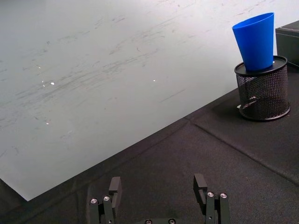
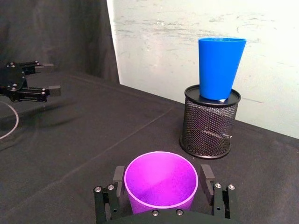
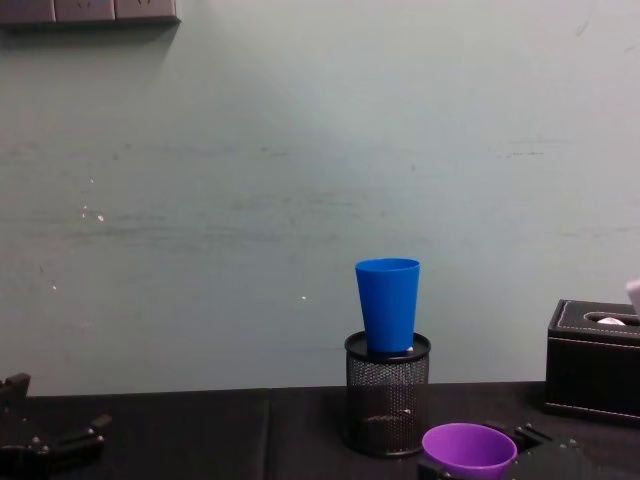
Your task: Pick up one cup with a gripper and tap it against the other cup.
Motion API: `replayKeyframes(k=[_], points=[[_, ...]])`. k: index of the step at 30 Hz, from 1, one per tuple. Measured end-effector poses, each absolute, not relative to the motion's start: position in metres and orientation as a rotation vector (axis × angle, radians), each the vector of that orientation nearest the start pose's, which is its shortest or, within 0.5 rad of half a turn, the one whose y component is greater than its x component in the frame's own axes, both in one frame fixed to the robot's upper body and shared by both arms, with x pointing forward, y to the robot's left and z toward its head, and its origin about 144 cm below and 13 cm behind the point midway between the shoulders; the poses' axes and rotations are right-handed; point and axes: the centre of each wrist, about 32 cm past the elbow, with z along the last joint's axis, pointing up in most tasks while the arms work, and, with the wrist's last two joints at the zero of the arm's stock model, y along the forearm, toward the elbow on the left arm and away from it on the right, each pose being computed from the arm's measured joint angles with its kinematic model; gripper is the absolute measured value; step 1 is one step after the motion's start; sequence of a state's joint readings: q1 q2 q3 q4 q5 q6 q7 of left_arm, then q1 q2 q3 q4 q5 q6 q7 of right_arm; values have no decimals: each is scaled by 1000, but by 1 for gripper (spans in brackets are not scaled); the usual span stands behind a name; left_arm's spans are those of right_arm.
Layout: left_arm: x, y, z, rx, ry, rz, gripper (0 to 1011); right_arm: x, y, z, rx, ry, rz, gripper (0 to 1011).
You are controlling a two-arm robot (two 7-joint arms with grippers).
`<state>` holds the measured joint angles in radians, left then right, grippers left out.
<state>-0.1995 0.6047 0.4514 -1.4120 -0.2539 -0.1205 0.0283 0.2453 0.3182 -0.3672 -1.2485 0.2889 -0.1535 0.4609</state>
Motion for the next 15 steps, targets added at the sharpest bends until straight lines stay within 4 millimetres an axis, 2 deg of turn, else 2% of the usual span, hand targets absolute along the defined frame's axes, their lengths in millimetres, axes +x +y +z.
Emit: replayKeyframes(k=[15], points=[[489, 310, 1140, 304, -285, 1248, 1011, 511, -246, 1115, -78, -54, -856, 1003]])
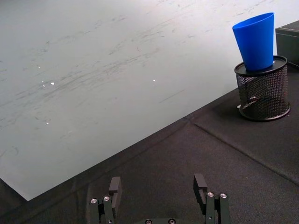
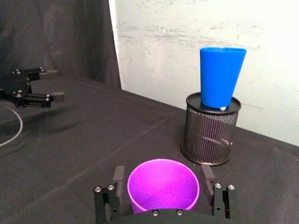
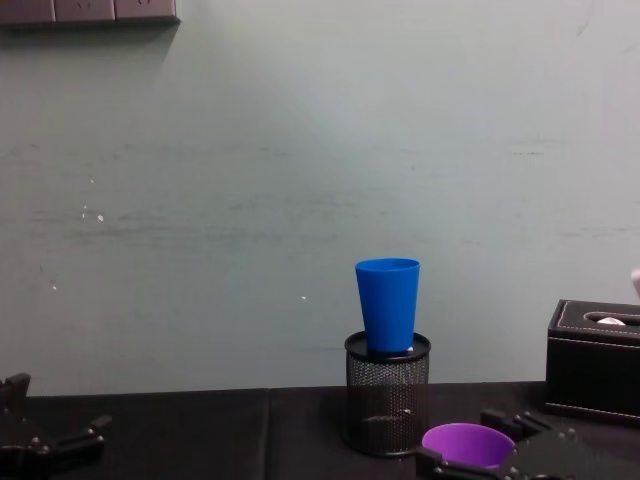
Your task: Pick up one cup with a gripper and tap it against the other cup.
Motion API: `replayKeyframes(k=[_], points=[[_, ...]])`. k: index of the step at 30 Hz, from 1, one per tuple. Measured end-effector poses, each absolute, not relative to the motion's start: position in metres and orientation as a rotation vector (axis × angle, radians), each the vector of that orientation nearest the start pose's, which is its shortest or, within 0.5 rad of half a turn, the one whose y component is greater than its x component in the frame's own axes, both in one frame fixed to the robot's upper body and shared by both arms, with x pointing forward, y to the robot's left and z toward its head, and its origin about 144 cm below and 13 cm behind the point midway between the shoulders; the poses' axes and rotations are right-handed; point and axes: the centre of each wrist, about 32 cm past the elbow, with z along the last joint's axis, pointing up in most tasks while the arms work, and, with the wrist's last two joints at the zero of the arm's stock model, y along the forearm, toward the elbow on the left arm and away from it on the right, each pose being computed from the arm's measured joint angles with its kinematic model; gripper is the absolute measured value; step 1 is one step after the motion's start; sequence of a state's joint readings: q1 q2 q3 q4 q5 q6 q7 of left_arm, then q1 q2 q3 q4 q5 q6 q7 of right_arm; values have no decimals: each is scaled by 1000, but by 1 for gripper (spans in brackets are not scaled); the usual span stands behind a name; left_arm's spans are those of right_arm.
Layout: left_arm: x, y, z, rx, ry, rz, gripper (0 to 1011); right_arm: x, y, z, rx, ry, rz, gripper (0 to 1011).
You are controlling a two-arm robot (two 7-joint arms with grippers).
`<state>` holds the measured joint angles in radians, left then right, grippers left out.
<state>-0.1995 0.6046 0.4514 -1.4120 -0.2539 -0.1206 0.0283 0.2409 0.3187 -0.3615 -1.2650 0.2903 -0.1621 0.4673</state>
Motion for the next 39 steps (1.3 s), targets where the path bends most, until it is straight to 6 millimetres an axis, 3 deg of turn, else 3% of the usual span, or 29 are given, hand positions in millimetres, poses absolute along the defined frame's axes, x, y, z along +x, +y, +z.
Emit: replayKeyframes(k=[24, 39], points=[[489, 310, 1140, 304, -285, 1248, 1011, 506, -247, 1140, -10, -103, -840, 1003], [489, 310, 1140, 304, -285, 1248, 1011, 506, -247, 1140, -12, -100, -841, 1003]])
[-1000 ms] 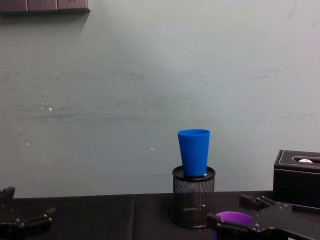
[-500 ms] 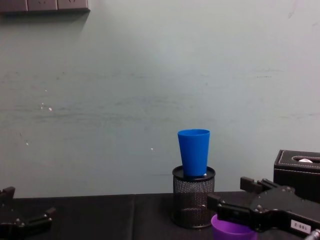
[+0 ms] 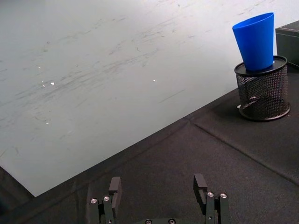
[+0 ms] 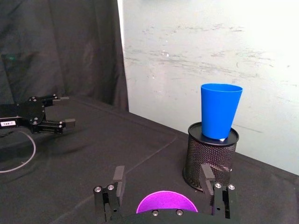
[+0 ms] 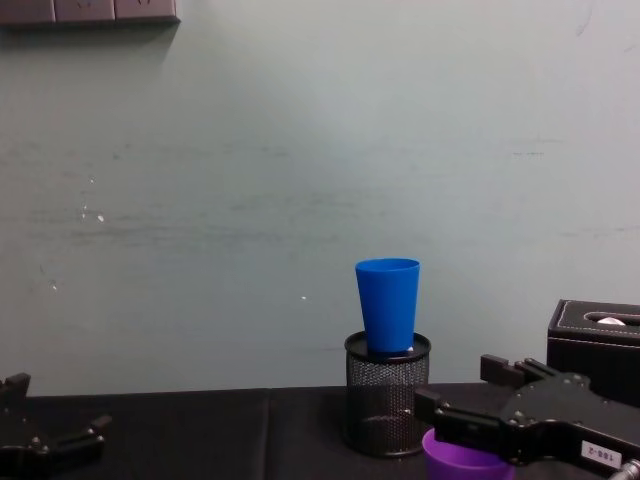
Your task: Pick up one cup with a gripper and tap it against the other cup.
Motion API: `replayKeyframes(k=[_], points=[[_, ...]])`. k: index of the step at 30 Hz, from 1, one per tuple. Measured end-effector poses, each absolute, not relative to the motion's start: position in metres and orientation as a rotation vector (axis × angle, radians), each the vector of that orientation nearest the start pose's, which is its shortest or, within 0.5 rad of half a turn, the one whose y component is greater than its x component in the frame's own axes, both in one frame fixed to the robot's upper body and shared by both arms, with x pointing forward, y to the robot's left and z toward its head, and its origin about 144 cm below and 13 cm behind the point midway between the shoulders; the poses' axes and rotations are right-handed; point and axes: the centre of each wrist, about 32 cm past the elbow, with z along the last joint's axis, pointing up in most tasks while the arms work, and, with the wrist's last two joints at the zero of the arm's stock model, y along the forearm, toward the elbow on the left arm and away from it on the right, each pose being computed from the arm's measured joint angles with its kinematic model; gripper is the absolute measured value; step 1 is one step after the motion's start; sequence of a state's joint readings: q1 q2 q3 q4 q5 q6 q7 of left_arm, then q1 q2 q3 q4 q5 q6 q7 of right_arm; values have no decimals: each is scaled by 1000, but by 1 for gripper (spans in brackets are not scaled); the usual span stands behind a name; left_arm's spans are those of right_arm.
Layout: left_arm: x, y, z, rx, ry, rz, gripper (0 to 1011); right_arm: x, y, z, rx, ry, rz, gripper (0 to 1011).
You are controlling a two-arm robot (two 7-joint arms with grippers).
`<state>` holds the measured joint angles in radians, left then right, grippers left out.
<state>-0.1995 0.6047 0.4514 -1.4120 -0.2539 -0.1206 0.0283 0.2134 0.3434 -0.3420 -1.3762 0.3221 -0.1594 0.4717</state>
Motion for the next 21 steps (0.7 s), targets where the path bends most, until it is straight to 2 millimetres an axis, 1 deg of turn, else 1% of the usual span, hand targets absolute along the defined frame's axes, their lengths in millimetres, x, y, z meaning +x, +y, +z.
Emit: replayKeyframes(k=[21], points=[[489, 310, 1140, 304, -285, 1248, 1011, 506, -247, 1139, -12, -99, -847, 1003]])
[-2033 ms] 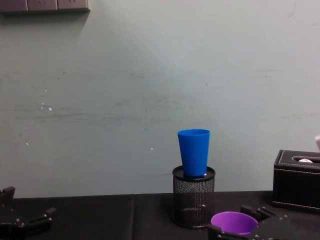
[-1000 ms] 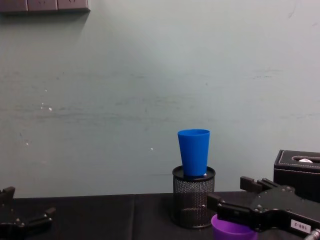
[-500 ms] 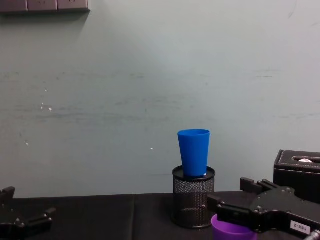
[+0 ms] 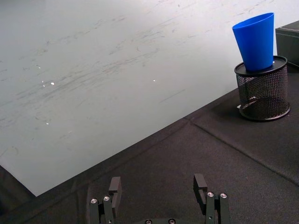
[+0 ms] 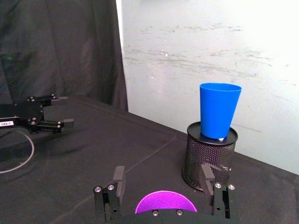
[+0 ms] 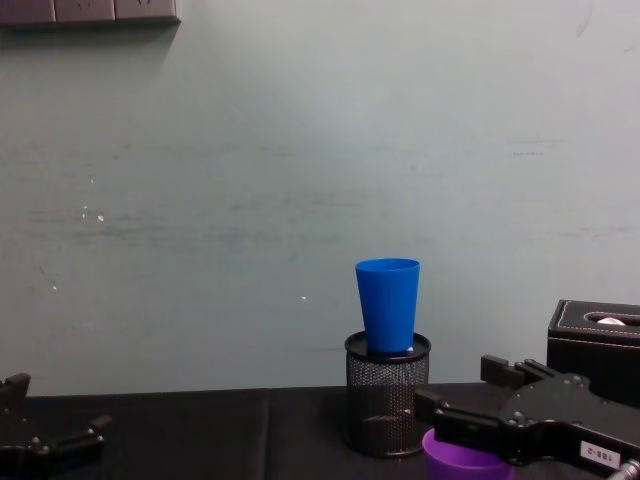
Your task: Pick up one cup with a gripper and tap it against the other cup.
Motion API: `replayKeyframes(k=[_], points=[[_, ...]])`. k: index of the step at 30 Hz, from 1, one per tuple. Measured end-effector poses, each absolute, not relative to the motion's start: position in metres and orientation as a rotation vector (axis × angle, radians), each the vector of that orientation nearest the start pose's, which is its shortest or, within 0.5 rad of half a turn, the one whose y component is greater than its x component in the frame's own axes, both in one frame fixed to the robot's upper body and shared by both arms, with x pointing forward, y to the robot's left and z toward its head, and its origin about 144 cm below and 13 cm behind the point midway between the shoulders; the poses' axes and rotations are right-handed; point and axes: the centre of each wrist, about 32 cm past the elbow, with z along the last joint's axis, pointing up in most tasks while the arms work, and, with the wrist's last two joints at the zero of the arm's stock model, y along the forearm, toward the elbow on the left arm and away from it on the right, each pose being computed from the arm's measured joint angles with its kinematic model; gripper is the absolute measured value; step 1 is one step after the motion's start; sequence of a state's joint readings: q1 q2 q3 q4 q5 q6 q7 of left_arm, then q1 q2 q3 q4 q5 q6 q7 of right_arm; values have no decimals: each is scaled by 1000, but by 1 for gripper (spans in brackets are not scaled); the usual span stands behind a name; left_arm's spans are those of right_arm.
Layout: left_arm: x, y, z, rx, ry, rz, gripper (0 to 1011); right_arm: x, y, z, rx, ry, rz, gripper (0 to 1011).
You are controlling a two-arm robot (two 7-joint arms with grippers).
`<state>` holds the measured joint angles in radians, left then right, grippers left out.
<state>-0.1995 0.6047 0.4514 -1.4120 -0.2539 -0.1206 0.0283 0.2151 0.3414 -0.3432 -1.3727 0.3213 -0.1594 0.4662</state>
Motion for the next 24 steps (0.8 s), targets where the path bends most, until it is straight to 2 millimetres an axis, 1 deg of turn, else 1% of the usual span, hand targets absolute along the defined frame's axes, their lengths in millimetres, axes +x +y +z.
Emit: replayKeyframes(k=[13, 24], points=[[489, 310, 1140, 304, -285, 1248, 1012, 508, -250, 1139, -2, -97, -899, 1003], [489, 310, 1140, 304, -285, 1248, 1011, 513, -259, 1139, 5, -73, -1014, 1003]])
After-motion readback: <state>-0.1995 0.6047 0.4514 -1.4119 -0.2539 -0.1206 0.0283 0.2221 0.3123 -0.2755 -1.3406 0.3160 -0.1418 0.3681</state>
